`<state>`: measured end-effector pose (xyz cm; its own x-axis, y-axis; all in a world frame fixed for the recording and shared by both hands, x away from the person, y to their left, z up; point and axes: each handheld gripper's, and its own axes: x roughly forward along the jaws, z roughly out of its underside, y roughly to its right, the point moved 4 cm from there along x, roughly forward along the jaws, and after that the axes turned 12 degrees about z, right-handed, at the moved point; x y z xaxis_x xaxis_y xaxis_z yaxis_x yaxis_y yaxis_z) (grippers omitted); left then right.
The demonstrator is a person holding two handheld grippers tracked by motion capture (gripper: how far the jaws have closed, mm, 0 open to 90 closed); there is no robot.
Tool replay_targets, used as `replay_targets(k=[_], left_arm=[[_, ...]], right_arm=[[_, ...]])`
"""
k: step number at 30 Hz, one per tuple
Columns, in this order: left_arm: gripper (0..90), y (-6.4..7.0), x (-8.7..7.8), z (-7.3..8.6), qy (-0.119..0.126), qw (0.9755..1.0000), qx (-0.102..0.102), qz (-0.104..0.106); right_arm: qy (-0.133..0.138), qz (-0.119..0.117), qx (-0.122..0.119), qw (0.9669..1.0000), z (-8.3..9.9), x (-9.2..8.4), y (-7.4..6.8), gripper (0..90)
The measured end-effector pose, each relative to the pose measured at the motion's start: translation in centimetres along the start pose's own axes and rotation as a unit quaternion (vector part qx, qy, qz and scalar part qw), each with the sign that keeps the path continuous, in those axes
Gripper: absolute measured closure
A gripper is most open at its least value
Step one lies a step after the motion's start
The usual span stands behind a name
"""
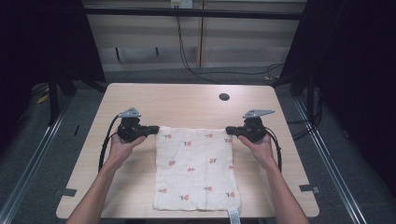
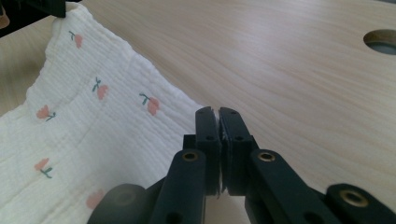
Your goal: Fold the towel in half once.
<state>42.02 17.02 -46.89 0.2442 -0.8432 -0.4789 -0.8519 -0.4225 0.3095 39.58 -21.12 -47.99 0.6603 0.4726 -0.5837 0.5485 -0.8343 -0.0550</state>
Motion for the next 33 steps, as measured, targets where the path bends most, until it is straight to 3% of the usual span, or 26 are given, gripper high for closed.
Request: replay_targets(k=[7, 10, 13, 15, 20, 25, 33], left_arm=[[88.1, 1.2, -1.6, -1.4, 0.026, 0.9992, 0.031, -0.002], [88.1, 1.1, -1.2, -1.0, 0.013, 0.9996, 0.026, -0.001], [88.1, 1.1, -0.8, -0.5, 0.010, 0.9998, 0.013, 0.014], [88.1, 1.4, -0.7, -0.2, -0.002, 0.9998, 0.016, 0.013], [88.1, 2.3, -1.2, 0.0, -0.009, 0.9993, 0.037, -0.002], [88.1, 3.1, -1.7, 0.1, -0.005, 0.9990, 0.043, 0.010], [88.1, 5.2, -2.4, 0.2, -0.013, 0.9970, 0.075, 0.012]], right_arm=[[0.044, -0.008, -0.003, 0.9990, -2.2, -2.4, -0.4, 87.7], [0.040, -0.007, -0.007, 0.9991, -2.1, -2.4, -0.5, 87.7], [0.024, -0.006, -0.003, 0.9997, -1.4, -1.8, -0.3, 87.7], [0.020, -0.012, 0.001, 0.9997, -1.1, -1.8, -0.3, 87.7], [0.034, -0.019, 0.000, 0.9993, -1.8, -3.0, -0.8, 87.7], [0.029, -0.020, -0.011, 0.9993, -1.7, -4.0, -1.4, 87.7], [0.020, -0.035, -0.032, 0.9987, -0.9, -5.5, -2.5, 87.6]])
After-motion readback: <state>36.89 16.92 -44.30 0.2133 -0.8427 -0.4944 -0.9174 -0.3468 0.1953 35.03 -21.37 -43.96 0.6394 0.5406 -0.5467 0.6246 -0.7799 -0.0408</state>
